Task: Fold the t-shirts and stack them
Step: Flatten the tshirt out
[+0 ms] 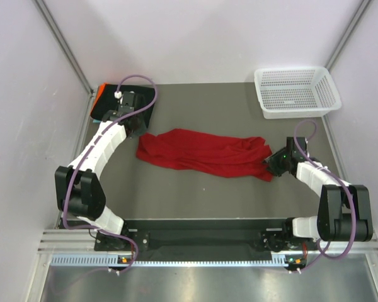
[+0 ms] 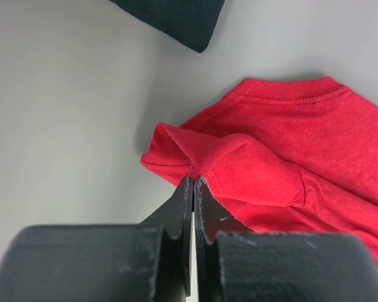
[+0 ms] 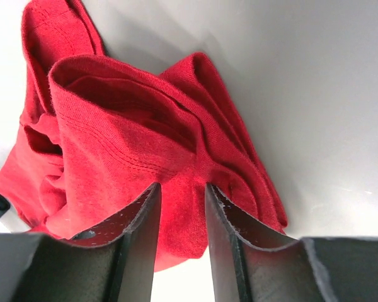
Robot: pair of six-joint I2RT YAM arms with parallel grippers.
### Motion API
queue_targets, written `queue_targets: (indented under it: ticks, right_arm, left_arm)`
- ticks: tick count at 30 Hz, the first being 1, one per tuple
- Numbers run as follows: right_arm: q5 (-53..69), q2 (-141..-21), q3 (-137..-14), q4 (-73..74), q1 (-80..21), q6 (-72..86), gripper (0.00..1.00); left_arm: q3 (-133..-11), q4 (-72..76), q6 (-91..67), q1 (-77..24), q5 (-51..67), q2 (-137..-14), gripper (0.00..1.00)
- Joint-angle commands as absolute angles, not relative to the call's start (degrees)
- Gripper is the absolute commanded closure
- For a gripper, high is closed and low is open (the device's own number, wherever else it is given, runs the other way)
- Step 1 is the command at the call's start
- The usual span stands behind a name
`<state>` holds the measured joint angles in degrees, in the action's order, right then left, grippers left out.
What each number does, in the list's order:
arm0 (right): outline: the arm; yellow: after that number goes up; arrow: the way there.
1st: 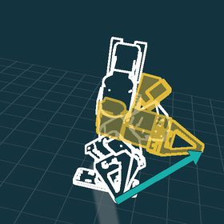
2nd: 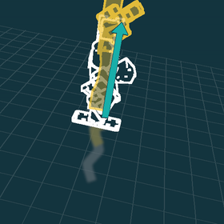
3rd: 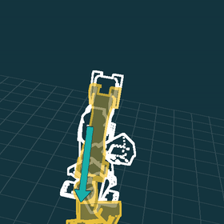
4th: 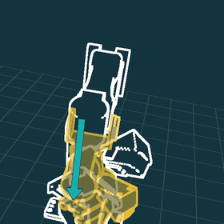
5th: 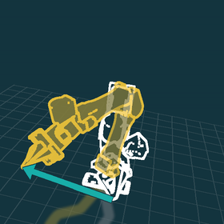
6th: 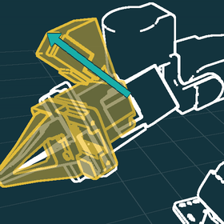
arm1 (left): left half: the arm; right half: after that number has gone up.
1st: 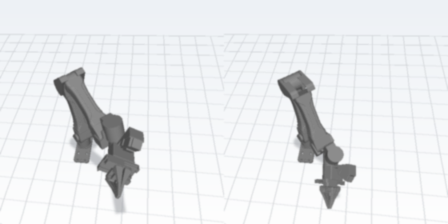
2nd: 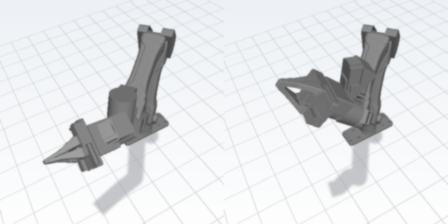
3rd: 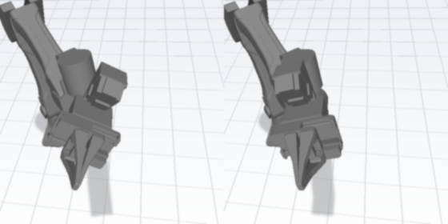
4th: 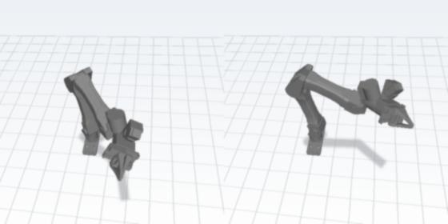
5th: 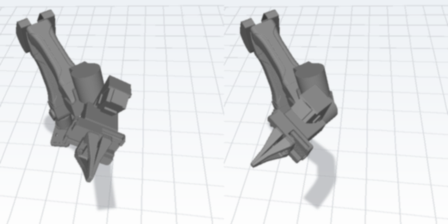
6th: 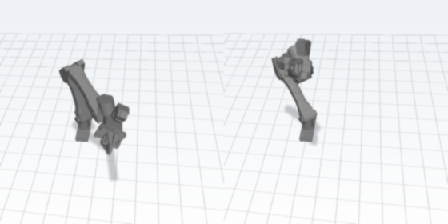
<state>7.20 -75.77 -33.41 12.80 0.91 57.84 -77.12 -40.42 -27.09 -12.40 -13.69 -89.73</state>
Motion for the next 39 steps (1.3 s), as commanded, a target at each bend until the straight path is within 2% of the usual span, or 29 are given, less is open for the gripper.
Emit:
queue_targets:
  ticks: [1, 7, 18, 33, 39]
  right_arm:
    - [6.2, -74.1, -32.8, 10.3, 0.8, 58.8, 0.64]
    - [5.0, -71.0, -32.7, 9.2, 0.8, 59.0, 0.61]
    - [5.5, -74.7, -32.3, 4.9, 0.8, 64.4, 0.66]
    - [3.0, -77.2, -28.9, -1.3, 0.8, 66.4, 0.67]
    - [1.8, -80.5, -29.4, -3.8, 0.9, 65.0, 0.72]
  left_arm:
    - [-76.9, -37.9, -26.5, -12.1, -13.1, -87.4, 1.0]
    - [-76.7, -37.4, -26.5, -12.1, -12.1, -87.1, 1.0]
    - [-76.1, -37.4, -26.6, -12.1, -12.2, -86.3, 1.0]
    - [-76.3, -37.1, -27.2, -12.1, -12.4, -86.7, 1.0]
    - [-76.6, -37.1, -27.4, -12.1, -12.4, -86.7, 1.0]
